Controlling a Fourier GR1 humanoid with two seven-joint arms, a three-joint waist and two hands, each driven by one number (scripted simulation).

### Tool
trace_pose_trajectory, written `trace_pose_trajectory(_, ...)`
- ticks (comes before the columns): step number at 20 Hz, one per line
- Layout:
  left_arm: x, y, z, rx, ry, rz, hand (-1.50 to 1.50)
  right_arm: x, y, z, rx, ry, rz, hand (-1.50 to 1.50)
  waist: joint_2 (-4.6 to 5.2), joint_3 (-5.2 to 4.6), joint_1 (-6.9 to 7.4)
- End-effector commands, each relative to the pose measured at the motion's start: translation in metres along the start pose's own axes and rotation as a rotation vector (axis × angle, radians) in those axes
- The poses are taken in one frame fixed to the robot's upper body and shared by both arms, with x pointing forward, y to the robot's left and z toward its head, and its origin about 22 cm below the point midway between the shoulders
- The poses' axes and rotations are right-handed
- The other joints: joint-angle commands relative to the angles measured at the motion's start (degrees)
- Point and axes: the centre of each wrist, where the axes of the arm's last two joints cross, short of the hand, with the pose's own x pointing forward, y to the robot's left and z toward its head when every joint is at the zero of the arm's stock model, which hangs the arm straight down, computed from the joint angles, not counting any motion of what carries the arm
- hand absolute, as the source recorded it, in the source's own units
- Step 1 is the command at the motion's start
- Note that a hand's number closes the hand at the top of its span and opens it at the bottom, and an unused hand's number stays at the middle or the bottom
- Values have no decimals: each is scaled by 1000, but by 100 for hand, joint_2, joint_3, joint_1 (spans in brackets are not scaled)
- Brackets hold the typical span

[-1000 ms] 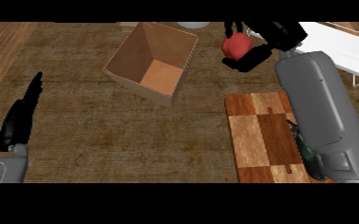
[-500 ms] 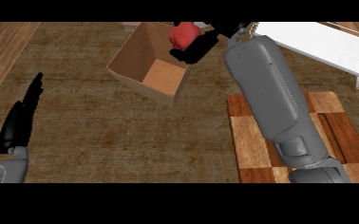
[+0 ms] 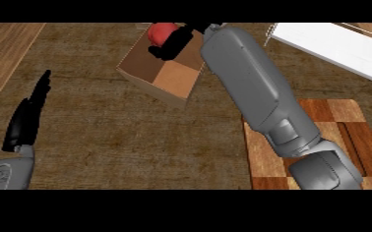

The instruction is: Pick the bell pepper from the cutting board and place it in the cardboard box

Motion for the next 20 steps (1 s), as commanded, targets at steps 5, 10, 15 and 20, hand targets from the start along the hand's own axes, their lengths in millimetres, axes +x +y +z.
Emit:
trace_pose_trajectory(5,13,-5,-9,-29,-43,-2,0,-23,31,0,-41,114,62,150,61,-4,263)
trace_pose_trajectory(10,14,-30,-7,-74,-72,-5,0,-29,33,0,21,286,-49,-150,119,-12,516)
trace_pose_trajectory(15,39,-25,-18,-66,-64,-3,0,-33,37,3,14,222,-104,-150,94,1,419)
trace_pose_trajectory(20,17,-20,-7,-69,-61,0,0,-39,41,7,-112,137,-159,-150,112,2,494)
